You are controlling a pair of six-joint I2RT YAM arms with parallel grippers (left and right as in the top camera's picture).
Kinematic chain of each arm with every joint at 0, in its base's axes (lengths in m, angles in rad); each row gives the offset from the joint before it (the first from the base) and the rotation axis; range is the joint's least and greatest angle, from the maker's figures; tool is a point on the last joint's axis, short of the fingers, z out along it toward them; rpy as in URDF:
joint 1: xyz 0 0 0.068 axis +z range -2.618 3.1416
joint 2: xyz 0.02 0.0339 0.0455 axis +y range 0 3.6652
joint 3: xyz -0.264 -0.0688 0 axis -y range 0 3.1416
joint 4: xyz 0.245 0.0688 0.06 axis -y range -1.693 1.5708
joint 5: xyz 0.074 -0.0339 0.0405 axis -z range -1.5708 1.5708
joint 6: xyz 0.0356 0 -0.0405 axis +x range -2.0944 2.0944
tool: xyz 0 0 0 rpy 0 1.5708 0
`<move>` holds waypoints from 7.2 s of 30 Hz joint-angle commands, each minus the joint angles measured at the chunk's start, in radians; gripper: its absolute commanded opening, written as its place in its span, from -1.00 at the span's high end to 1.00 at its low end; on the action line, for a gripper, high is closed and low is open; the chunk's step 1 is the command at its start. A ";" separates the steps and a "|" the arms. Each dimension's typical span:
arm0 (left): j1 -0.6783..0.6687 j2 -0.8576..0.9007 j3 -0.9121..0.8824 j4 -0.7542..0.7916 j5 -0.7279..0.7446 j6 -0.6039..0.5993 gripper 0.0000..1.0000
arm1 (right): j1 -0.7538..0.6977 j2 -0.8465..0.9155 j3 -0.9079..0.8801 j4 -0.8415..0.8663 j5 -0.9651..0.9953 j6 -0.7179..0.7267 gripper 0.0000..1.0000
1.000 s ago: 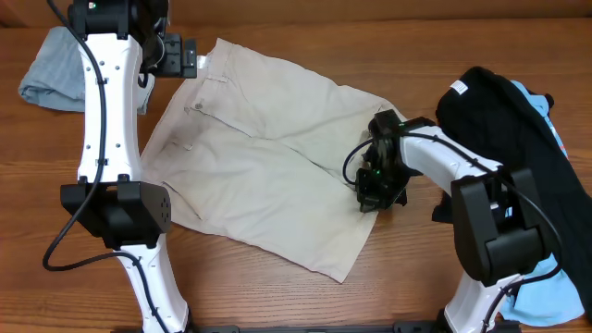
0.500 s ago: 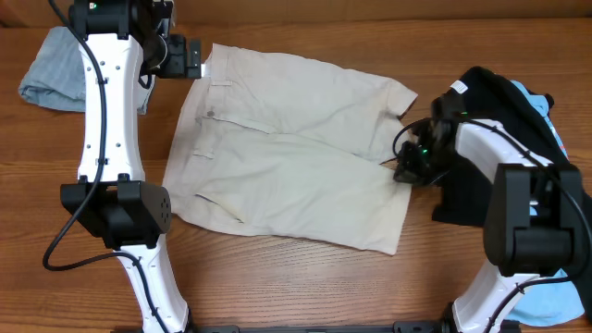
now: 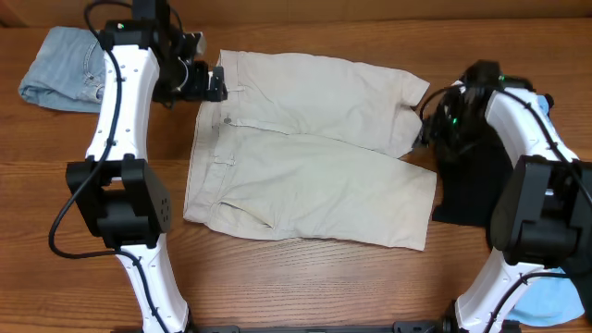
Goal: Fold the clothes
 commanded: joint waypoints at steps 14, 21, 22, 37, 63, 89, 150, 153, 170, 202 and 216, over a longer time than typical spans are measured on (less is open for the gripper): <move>-0.008 -0.011 -0.305 0.190 0.037 0.093 -0.93 | 0.093 -0.101 0.083 -0.031 -0.049 -0.021 -0.46; -0.008 -0.011 -0.380 0.252 0.037 0.094 -0.66 | 0.101 -0.101 0.083 -0.018 -0.049 -0.021 -0.47; -0.008 -0.011 -0.394 0.268 0.037 0.097 -0.59 | 0.101 -0.101 0.083 -0.018 -0.049 -0.021 -0.47; -0.008 -0.011 -0.489 0.372 0.133 0.097 -0.33 | 0.101 -0.101 0.083 -0.011 -0.039 -0.021 -0.48; 0.011 -0.012 -0.310 0.187 0.087 0.022 0.92 | 0.101 -0.101 0.082 -0.008 -0.039 -0.021 -0.49; 0.021 -0.012 -0.386 0.148 -0.428 -0.175 0.92 | 0.101 -0.100 0.078 0.019 -0.039 -0.021 -0.49; 0.023 -0.012 -0.466 0.179 -0.416 -0.244 0.30 | 0.055 -0.124 -0.089 0.228 0.113 0.209 -0.10; 0.026 -0.012 -0.343 0.085 -0.412 -0.249 -0.76 | 0.056 -0.193 -0.031 0.177 0.113 0.203 -0.10; 0.021 -0.096 0.529 -0.431 -0.295 -0.247 -1.00 | 0.066 -0.723 0.020 -0.085 0.113 0.193 -0.11; -0.024 -0.925 -1.186 0.169 -0.555 -1.122 -0.58 | 0.298 -0.813 -0.249 -0.307 0.339 0.603 -1.00; -0.024 -0.702 -1.339 0.403 -0.515 -1.195 -0.24 | 0.443 -0.659 -0.251 -0.291 0.343 0.606 -0.97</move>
